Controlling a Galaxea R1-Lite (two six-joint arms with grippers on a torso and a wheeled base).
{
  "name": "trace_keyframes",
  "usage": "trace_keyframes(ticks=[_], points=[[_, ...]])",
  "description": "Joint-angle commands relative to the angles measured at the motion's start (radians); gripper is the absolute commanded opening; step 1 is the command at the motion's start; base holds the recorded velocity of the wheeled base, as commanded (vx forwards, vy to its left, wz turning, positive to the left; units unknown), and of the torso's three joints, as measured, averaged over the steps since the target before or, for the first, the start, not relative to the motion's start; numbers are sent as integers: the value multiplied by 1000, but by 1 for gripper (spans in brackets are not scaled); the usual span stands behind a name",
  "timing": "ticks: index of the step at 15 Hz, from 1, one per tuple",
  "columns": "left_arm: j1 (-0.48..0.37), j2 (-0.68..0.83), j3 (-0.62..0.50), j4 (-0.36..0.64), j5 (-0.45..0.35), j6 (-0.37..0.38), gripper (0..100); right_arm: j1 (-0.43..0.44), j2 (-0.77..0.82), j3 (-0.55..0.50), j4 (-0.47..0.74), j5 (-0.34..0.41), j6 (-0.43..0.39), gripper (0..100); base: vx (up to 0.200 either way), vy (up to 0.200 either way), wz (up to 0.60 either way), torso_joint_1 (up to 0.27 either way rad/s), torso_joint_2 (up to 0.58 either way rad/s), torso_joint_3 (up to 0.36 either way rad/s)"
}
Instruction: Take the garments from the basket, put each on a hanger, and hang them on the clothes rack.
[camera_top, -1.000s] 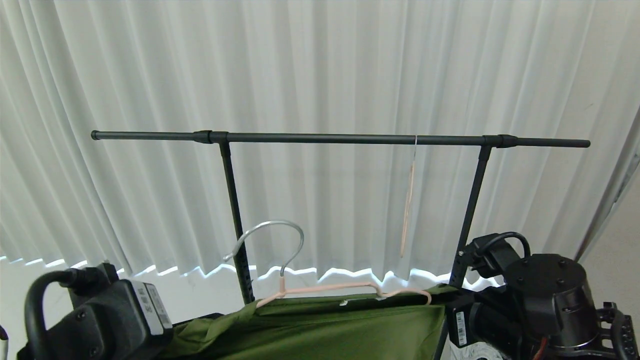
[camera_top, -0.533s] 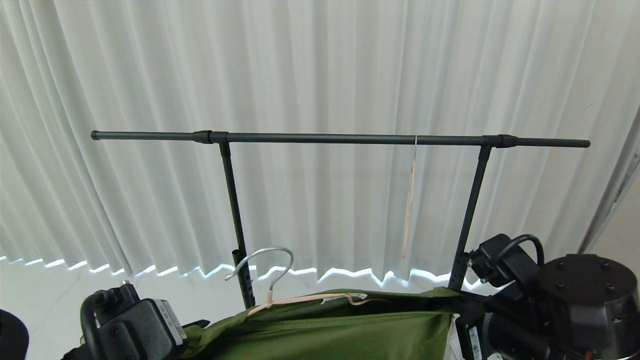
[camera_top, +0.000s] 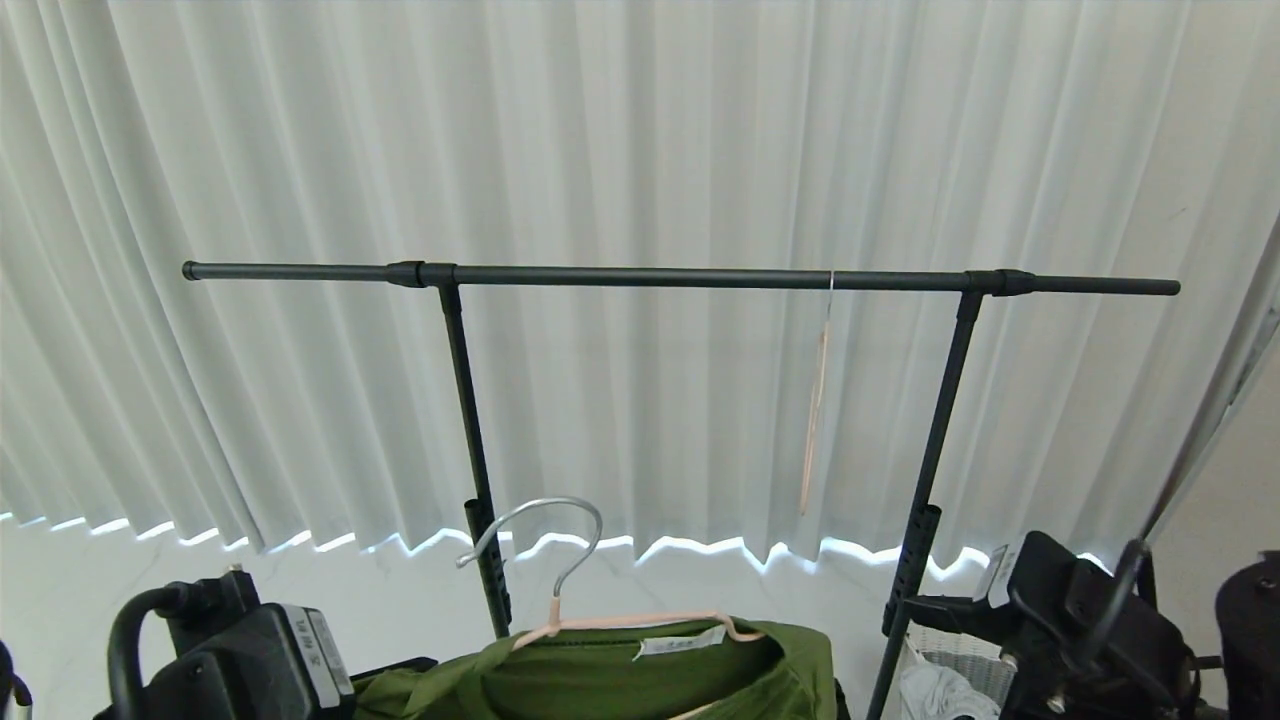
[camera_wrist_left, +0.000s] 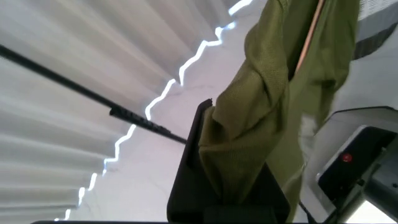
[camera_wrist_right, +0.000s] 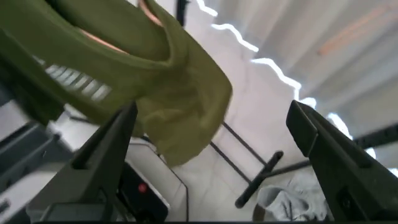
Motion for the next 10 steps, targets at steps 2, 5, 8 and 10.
trace_keyframes(ticks=[2,5,8,10], points=[[-33,-26,3,-4,-36,4,0,6,-41,-48,21,123,-77,100,0,0,0,0,0,0],[-103,-24,3,-4,-42,4,0,37,29,-176,91,249,-123,100,0,0,0,0,0,0],[-131,-40,0,-5,-44,6,0,56,124,-259,143,313,-173,100,0,0,0,0,0,0],[-134,-54,1,-8,-44,8,0,82,172,-292,172,321,-183,100,0,0,0,0,0,0]])
